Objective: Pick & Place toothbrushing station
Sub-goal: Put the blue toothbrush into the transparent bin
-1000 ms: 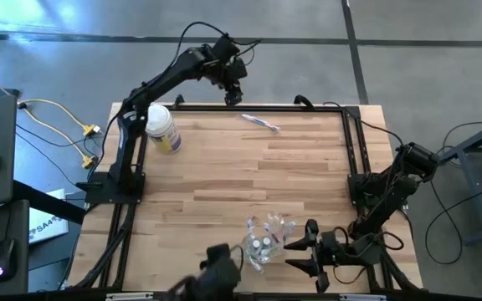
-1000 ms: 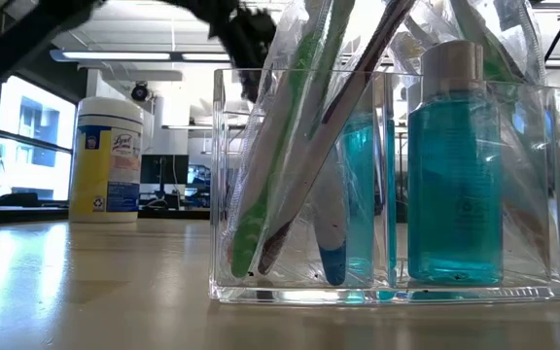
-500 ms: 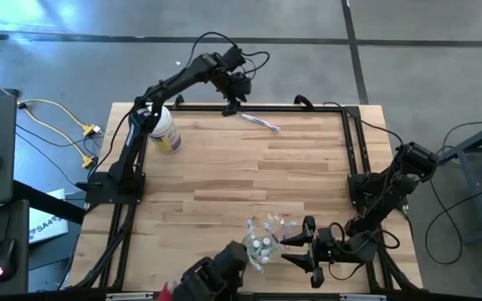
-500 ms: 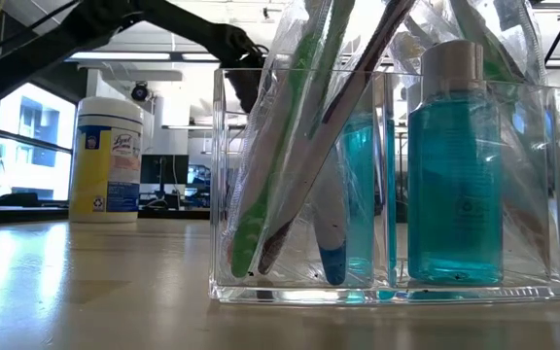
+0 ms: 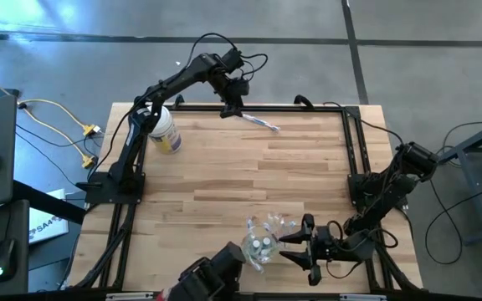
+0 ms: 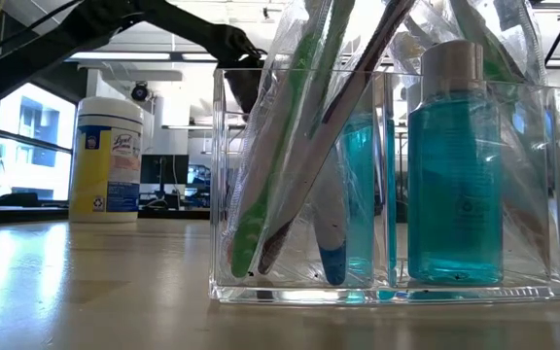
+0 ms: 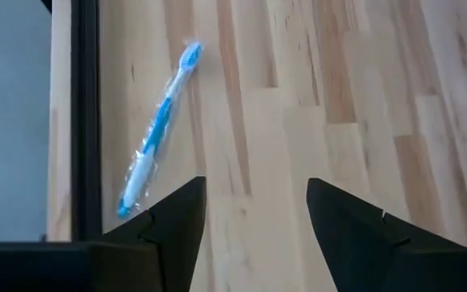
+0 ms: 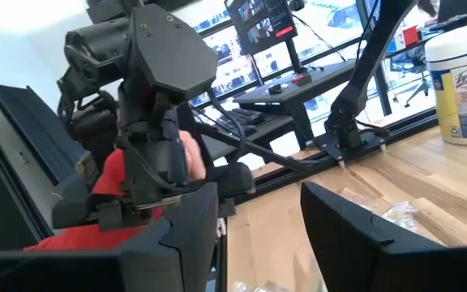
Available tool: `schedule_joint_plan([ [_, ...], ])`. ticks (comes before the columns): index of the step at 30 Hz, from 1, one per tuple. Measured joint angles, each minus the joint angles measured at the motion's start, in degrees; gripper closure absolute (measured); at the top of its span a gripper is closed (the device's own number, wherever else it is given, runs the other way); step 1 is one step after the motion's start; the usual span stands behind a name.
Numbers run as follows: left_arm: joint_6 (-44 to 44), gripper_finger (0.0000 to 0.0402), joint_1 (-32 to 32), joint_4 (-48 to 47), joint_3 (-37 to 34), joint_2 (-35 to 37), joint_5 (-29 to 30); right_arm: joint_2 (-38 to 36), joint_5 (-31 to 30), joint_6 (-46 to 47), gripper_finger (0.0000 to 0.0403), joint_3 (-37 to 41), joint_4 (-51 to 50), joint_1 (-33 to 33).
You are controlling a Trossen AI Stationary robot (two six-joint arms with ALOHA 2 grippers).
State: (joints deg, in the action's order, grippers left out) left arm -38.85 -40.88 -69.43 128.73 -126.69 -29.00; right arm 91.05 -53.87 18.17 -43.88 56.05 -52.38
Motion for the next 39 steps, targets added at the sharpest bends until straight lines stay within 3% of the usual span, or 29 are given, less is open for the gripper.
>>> schedule_joint_plan([
  [8, 6.68, 0.0187, 0.04, -2.80, 0.00, 0.00, -0.87, -0.04, 2.87, -0.02, 0.0231, 0.00, -0.11, 2.20],
  [14, 12.90, 0.0187, 2.22, 1.40, 0.00, 0.00, -0.24, -0.09, 6.29, -0.01, 0.0231, 0.00, -0.06, 4.00],
  [23, 25.59, 0.0187, 5.26, 6.94, 0.00, 0.00, 1.58, -0.15, 6.24, -0.34, 0.0231, -0.02, 2.11, 4.50],
  [30, 26.13, 0.0187, 7.11, 9.51, 1.06, 0.34, 2.46, -0.23, 6.10, -10.30, 0.0231, -0.04, 9.25, 1.77],
  [34, 26.14, 0.0187, 6.60, 3.90, 6.22, 0.60, 4.58, -1.36, 2.23, -21.54, 0.0231, -0.04, 13.93, -1.35],
  [39, 26.04, 0.0187, 7.57, 1.04, 5.40, 5.51, 0.85, -5.01, -11.37, -33.32, 0.0231, -0.04, 13.16, -3.96],
])
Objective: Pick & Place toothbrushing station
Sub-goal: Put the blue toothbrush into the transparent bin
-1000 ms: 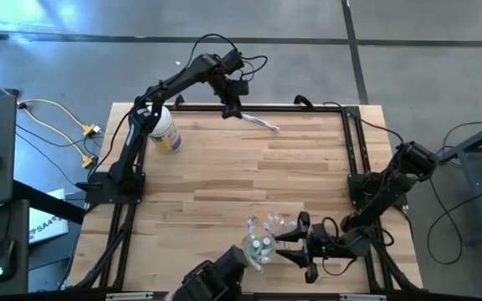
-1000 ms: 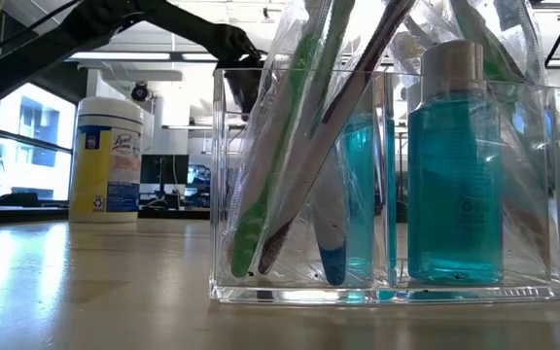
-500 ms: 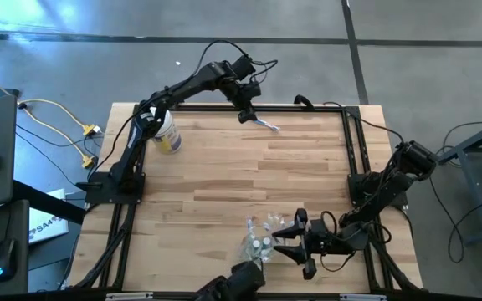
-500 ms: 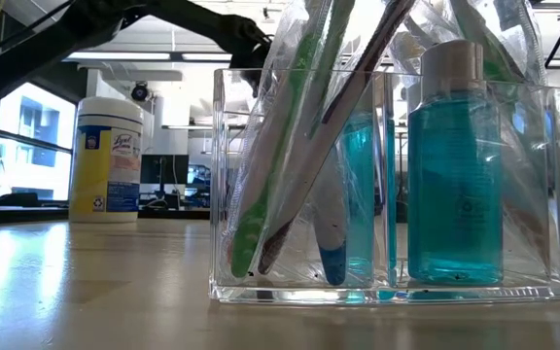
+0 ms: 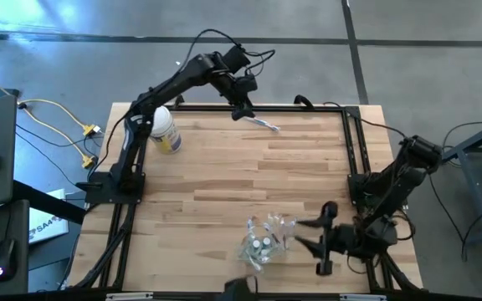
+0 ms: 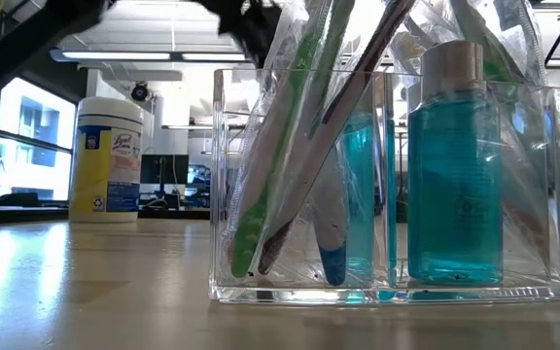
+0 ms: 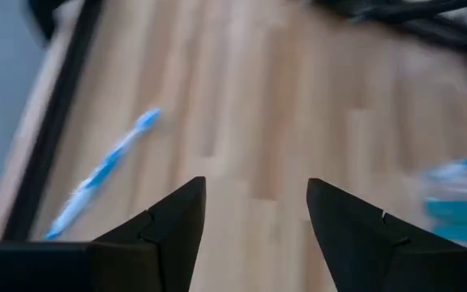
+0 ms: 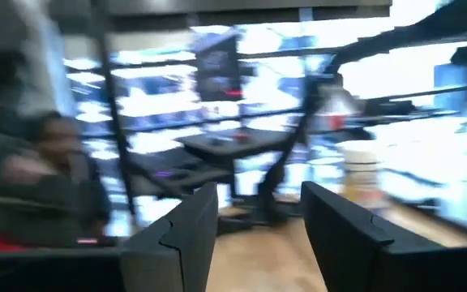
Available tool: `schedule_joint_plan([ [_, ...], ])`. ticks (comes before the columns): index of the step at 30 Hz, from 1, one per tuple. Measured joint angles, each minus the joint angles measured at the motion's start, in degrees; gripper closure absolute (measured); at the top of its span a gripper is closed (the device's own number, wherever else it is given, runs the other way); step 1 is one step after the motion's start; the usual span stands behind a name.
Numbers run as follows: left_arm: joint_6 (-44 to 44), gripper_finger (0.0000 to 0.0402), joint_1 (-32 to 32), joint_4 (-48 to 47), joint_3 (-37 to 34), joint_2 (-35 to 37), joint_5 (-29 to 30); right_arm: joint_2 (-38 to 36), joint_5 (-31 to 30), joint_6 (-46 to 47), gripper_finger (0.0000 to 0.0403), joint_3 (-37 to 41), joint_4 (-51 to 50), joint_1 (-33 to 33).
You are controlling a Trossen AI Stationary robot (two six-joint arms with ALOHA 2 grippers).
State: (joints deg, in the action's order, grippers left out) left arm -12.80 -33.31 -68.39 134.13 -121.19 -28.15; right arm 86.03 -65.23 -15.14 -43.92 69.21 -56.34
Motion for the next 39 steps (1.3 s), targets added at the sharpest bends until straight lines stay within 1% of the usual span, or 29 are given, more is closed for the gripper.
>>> schedule_joint_plan([
  [2, -0.08, 0.0187, 1.18, -1.71, 0.04, 2.70, -1.76, -1.67, -5.41, -4.52, 0.0231, 0.00, -0.29, -0.03],
  [5, 0.47, 0.0187, 3.89, -2.35, 0.07, 6.53, -1.33, -4.11, -12.96, -11.92, 0.0231, 0.00, -0.69, 0.91],
  [8, 2.24, 0.0187, 6.90, -2.49, 0.09, 10.28, 0.45, -7.90, -24.07, -15.15, 0.0231, 0.01, -0.02, 4.25],
  [9, 2.50, 0.0187, 7.85, -2.60, 0.11, 11.52, 0.47, -9.25, -24.58, -16.32, 0.0231, 0.09, 0.00, 5.97],
  [12, 2.91, 0.0187, 11.15, -3.71, 0.11, 14.15, 0.53, -13.01, -23.44, -21.23, 0.0231, 0.39, -0.30, 10.58],
  [14, 3.68, 0.0187, 12.85, -5.10, 0.08, 15.42, 1.11, -15.71, -24.27, -22.00, 0.0231, 0.39, -2.74, 13.52],
  [16, 5.35, 0.0187, 15.07, -5.93, 0.07, 16.36, 4.38, -19.35, -24.48, -21.91, 0.0231, 0.39, -6.91, 16.31],
  [17, 6.64, 0.0187, 16.02, -6.35, 0.07, 16.95, 7.62, -20.95, -23.89, -21.78, 0.0231, 0.39, -8.64, 17.84],
  [18, 8.03, 0.0187, 16.88, -7.45, 0.07, 17.55, 11.25, -22.25, -22.41, -21.90, 0.0231, 0.39, -9.91, 19.39],
  [20, 10.30, 0.0187, 18.95, -9.62, 0.07, 18.29, 18.86, -24.39, -17.38, -22.71, 0.0231, 0.37, -12.19, 22.99],
  [22, 12.46, 0.0187, 20.83, -11.03, 0.05, 18.84, 23.42, -25.82, -10.62, -22.98, 0.0231, 0.37, -15.01, 26.84],
  [23, 13.26, 0.0187, 21.90, -11.62, 0.04, 18.97, 24.44, -26.23, -6.56, -22.68, 0.0231, 0.37, -16.62, 29.11],
  [27, 14.64, 0.0187, 26.89, -11.14, 0.04, 19.53, 24.38, -27.31, 10.61, -19.59, 0.0231, 0.37, -24.00, 38.31],
  [29, 14.71, 0.0187, 28.96, -11.52, 0.04, 19.59, 24.24, -27.34, 16.88, -15.44, 0.0231, 0.37, -28.19, 43.71],
  [31, 15.29, 0.0187, 30.37, -12.85, -0.02, 19.88, 25.09, -27.34, 21.55, -9.89, 0.0231, 0.37, -33.52, 49.37],
  [33, 16.47, 0.0187, 31.27, -14.42, -0.02, 20.40, 27.68, -27.34, 26.94, -3.62, 0.0231, 0.37, -39.98, 55.00],
  [36, 19.10, 0.0187, 32.08, -17.41, 0.00, 21.93, 33.54, -27.33, 38.91, 6.66, 0.0231, 0.37, -49.13, 64.12],
  [39, 21.77, 0.0187, 32.89, -18.94, 0.00, 23.35, 39.19, -27.03, 50.26, 12.54, 0.0231, 0.37, -54.68, 72.14],
])
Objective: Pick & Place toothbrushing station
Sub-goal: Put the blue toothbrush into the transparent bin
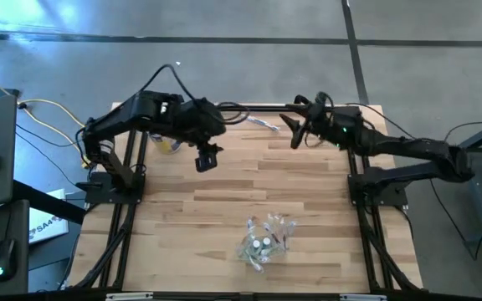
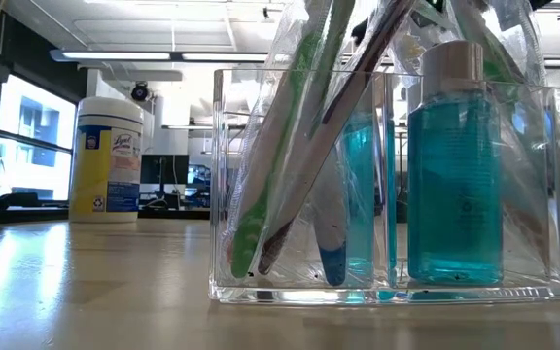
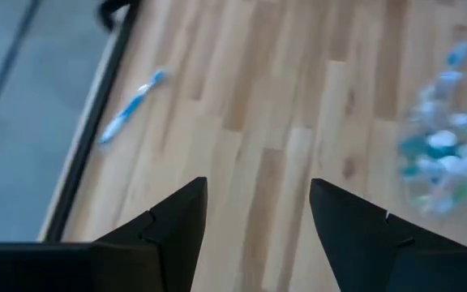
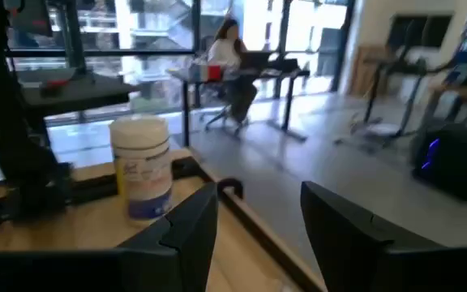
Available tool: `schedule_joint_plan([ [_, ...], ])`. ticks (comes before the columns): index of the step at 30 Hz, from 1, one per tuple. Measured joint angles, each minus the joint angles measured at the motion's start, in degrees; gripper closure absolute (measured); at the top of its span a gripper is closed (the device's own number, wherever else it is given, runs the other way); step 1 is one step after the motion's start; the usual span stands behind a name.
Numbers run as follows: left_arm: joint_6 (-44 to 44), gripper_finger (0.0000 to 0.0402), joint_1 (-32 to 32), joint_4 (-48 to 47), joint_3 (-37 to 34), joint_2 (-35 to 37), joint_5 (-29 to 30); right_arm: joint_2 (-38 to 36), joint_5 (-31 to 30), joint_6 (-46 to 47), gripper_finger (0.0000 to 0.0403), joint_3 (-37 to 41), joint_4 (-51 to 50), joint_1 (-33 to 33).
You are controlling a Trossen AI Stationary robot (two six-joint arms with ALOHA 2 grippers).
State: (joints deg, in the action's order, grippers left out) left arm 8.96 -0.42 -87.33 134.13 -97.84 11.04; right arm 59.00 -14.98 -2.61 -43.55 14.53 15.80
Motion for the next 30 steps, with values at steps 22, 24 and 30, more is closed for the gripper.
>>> schedule_joint_plan([
  [22, 1.82, 0.0187, 2.70, 0.83, 0.04, 1.46, 10.21, 32.78, 25.49, -0.39, 0.0231, -35.52, -43.14, 23.03],
  [24, 1.85, 0.0187, 2.70, 0.84, 0.03, 1.46, 10.32, 35.86, 24.71, -1.50, 0.0231, -39.48, -48.50, 23.03],
  [30, 2.45, 0.0187, 2.70, -0.11, -2.74, 1.57, 10.30, 43.09, 24.30, -2.21, 0.0231, -46.89, -57.13, 22.77],
])
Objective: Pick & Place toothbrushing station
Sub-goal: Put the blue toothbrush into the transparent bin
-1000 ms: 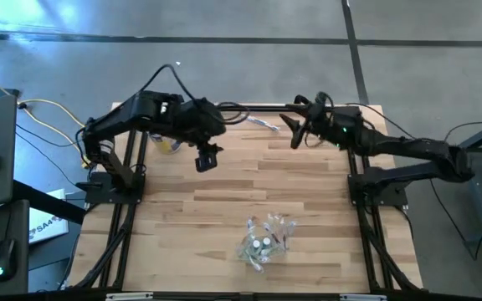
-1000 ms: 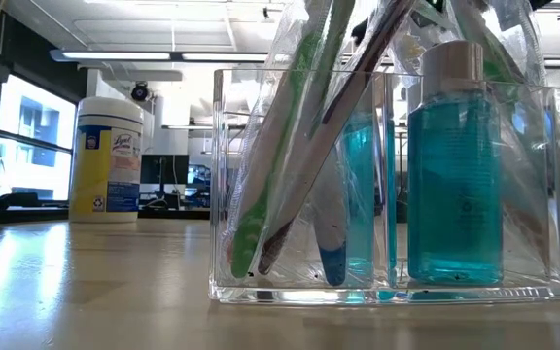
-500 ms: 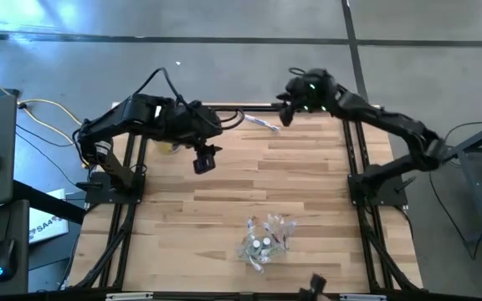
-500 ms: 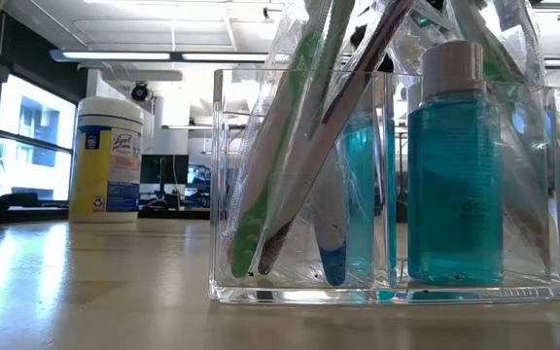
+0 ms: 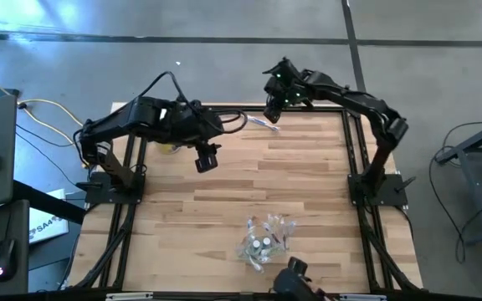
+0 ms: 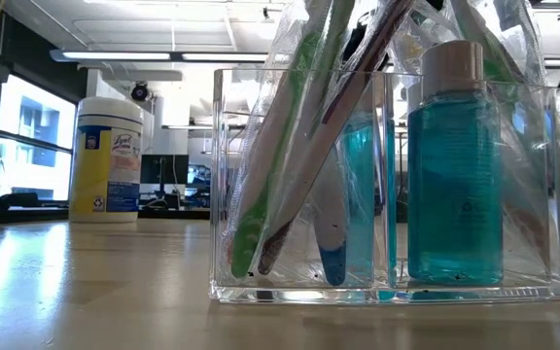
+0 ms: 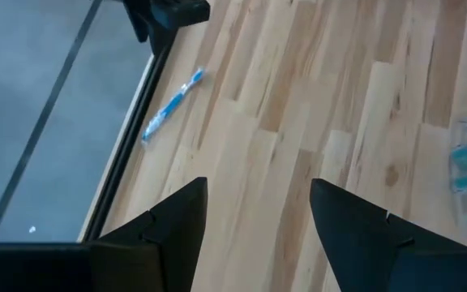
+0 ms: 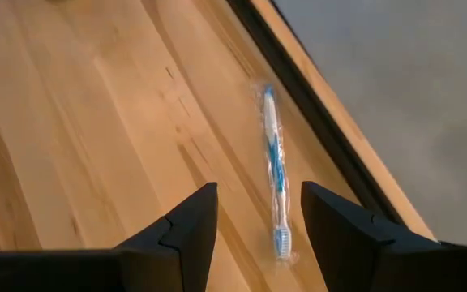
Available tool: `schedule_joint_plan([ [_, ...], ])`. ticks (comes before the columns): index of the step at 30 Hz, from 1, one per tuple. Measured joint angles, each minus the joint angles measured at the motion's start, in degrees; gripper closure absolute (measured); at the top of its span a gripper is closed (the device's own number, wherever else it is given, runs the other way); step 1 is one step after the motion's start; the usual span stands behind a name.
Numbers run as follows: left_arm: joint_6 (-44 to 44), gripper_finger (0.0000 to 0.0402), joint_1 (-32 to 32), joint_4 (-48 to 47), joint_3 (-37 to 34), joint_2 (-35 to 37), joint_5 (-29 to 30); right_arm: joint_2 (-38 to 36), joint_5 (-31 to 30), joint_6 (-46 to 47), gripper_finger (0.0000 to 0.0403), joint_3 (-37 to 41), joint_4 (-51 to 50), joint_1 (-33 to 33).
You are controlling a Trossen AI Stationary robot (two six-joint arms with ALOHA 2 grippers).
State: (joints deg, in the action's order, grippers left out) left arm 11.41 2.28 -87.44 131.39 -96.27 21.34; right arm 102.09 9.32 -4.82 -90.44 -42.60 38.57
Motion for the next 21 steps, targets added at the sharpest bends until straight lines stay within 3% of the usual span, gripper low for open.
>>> schedule_joint_plan([
  [13, 0.54, 0.0187, 0.00, -1.32, -3.71, 0.26, -0.02, 7.92, -0.33, 0.31, 0.0231, -5.63, -7.07, -2.56],
  [18, -1.08, 0.0187, 0.00, -1.22, -3.71, 0.26, 0.20, 10.18, -0.65, 0.44, 0.0231, -5.65, -4.34, -3.63],
  [21, -2.03, 0.0187, 0.00, -1.20, -3.71, 0.28, 1.00, 11.76, -4.82, 1.02, 0.0231, -5.67, -1.53, -3.76],
])
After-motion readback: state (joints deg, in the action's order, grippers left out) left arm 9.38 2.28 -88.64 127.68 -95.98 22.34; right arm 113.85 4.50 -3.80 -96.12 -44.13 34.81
